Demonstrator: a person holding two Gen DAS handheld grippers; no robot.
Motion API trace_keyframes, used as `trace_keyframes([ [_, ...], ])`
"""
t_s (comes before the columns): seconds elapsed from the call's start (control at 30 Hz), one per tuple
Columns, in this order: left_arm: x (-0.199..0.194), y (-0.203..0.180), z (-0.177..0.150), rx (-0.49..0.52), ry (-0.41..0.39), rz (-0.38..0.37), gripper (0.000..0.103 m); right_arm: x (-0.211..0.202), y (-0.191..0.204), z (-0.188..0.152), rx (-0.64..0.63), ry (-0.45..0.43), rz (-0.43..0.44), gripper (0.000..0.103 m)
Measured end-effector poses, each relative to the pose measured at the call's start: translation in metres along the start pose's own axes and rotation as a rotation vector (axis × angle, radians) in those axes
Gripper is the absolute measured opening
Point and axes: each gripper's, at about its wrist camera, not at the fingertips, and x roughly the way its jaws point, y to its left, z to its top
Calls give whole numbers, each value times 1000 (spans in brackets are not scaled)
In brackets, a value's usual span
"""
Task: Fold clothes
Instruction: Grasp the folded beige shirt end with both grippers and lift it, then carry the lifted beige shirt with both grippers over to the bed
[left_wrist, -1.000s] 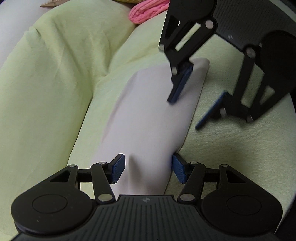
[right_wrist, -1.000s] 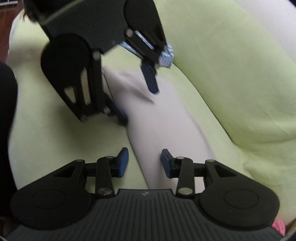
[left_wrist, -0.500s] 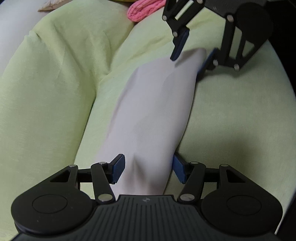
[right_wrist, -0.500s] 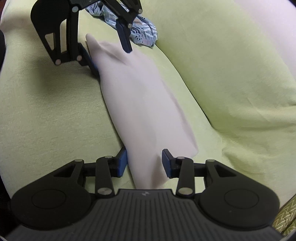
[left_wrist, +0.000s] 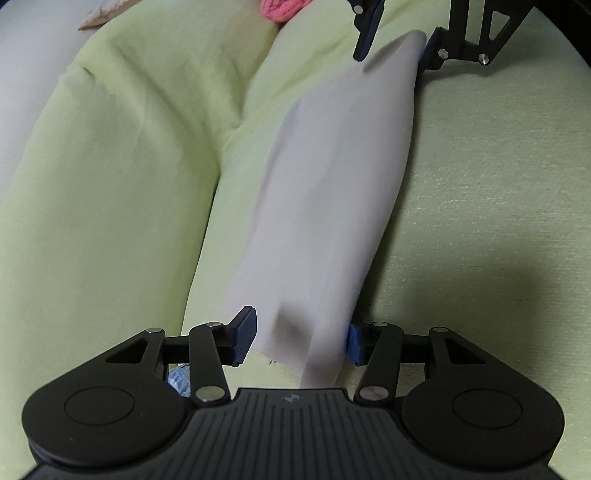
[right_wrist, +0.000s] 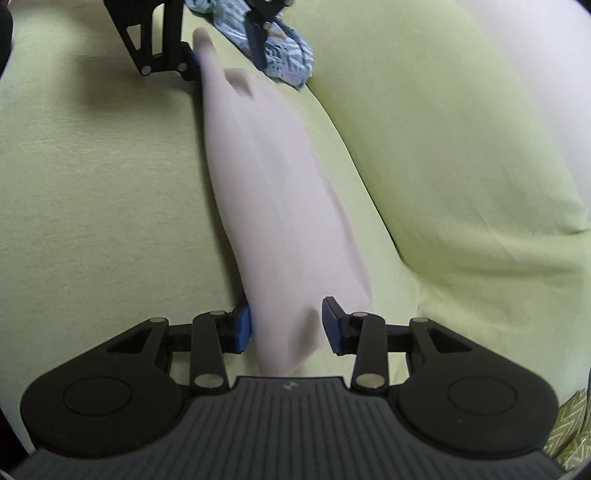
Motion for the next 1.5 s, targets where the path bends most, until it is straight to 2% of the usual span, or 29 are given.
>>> trace_keyframes([
  [0.07,7,-5,7,42,-4,8,39,1,3,5,-18,1,-9,33],
  [0.13,14,-9,13,73,-3,6,24,-2,7,19,-37,1,-13,26],
  [0.2,21,-10,15,81,0,-3,15,-4,11,20,-58,-1,-14,23],
  [0.3,28,-7,15,74,-7,-15,7,-8,9,11,-71,-2,-1,14],
  [0.37,27,-2,17,72,-7,-20,7,-9,2,10,-44,13,28,10],
  [0.5,16,17,26,65,-31,0,6,-23,-16,12,-29,-9,3,8],
  [0.73,-15,52,67,72,-133,56,6,-94,-35,2,-27,-12,-97,7],
  [0.93,-45,62,112,129,-221,67,7,-160,-49,-22,30,20,-177,7],
  [1.13,-80,40,176,194,-309,60,7,-200,-51,-48,80,73,-258,7],
  [1.3,-136,-5,221,255,-389,47,7,-252,-50,-84,127,136,-321,7],
  [1.5,-168,-42,287,328,-526,15,7,-311,-50,-132,195,243,-402,7],
])
